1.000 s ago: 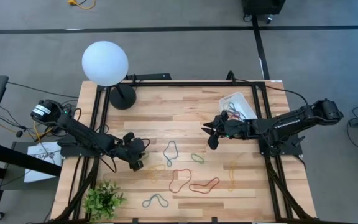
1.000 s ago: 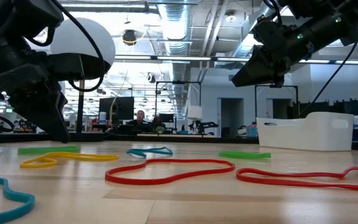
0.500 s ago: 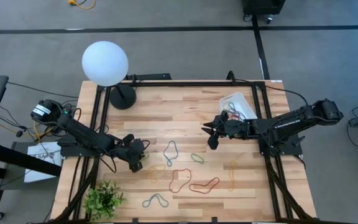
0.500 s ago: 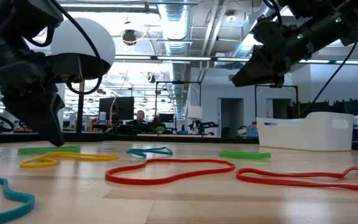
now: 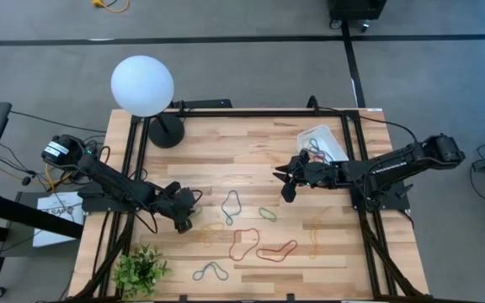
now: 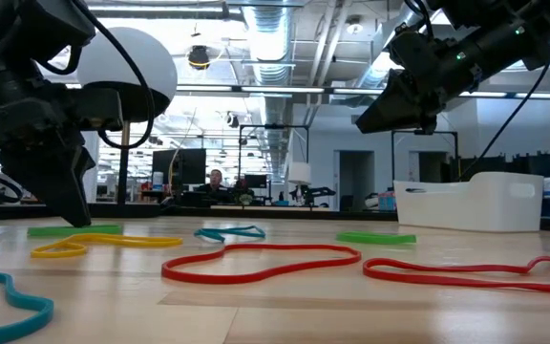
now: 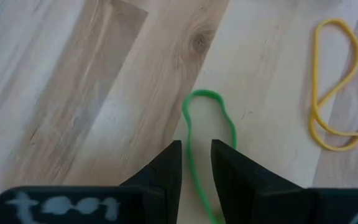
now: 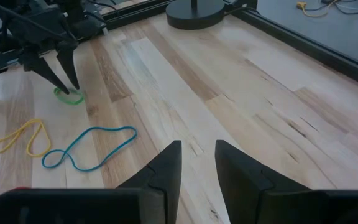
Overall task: Pick and place items into bin
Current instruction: Put the left green rubber band into the white bin
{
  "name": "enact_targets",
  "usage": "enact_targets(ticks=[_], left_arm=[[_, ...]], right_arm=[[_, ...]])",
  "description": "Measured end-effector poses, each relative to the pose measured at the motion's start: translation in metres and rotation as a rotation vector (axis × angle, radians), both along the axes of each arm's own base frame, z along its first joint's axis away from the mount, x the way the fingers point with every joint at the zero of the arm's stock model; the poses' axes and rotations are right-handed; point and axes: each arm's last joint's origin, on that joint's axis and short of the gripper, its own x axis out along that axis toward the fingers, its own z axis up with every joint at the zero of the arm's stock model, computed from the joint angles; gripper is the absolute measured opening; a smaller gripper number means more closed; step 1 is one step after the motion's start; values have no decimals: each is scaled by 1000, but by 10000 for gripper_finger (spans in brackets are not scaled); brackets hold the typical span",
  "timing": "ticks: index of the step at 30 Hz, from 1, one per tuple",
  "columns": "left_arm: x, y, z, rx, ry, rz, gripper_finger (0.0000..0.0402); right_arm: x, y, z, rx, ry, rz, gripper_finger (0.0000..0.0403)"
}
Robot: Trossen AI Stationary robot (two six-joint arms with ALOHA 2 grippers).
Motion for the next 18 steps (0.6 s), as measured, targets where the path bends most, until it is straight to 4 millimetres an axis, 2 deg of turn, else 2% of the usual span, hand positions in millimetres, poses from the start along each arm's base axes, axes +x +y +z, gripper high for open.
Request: enact_targets(ticks=[14,18], left_arm=[[-3,1,-2,9,41,11,75],[-4,1,-2,8,46,4,63]], right_arm=[[0,0,0,0,0,0,93],[0,0,0,0,0,0,93]])
